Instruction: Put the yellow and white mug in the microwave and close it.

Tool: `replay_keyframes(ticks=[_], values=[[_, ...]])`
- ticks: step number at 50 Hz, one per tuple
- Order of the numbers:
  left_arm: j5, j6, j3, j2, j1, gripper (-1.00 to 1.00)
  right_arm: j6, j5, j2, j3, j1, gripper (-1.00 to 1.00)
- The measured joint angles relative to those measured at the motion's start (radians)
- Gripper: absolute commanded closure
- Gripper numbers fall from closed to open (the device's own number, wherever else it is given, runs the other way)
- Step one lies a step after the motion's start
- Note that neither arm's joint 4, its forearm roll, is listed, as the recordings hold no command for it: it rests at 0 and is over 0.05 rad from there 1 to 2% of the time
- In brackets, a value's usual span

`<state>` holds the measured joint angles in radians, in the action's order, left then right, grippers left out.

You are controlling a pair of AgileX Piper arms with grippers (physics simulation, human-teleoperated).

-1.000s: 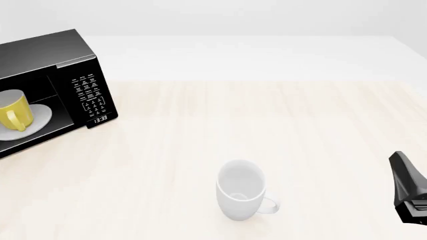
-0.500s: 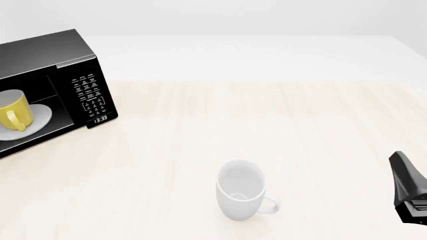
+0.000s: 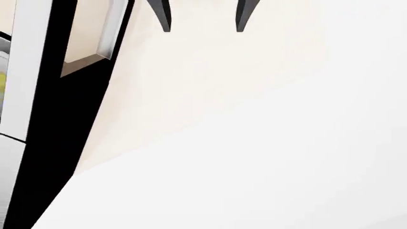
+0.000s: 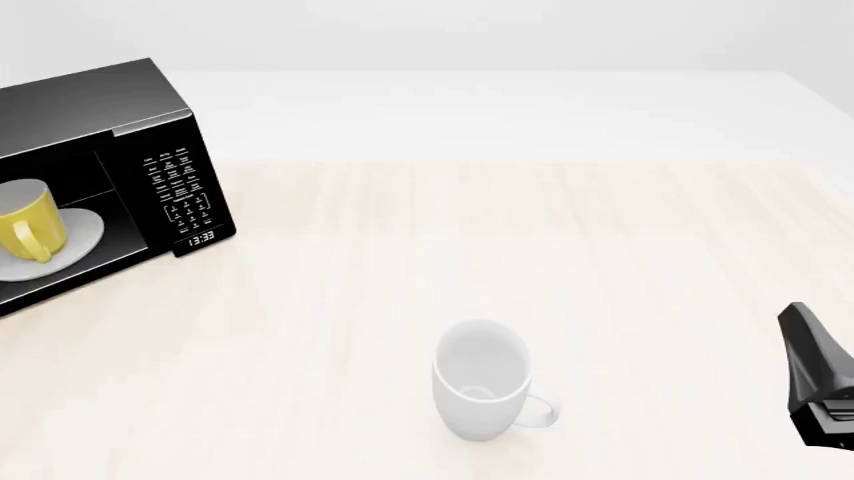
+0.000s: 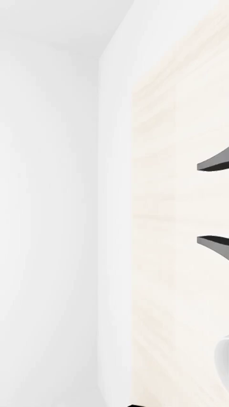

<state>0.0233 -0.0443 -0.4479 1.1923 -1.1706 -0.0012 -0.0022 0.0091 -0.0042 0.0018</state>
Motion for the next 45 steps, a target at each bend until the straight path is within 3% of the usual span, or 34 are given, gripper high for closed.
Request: replay_keyframes(ticks=[45], values=[[0.053,0.068,0.021,0.099,0.217,-1.00,0.000,0.000,0.000,0.000,0.000,-1.00]])
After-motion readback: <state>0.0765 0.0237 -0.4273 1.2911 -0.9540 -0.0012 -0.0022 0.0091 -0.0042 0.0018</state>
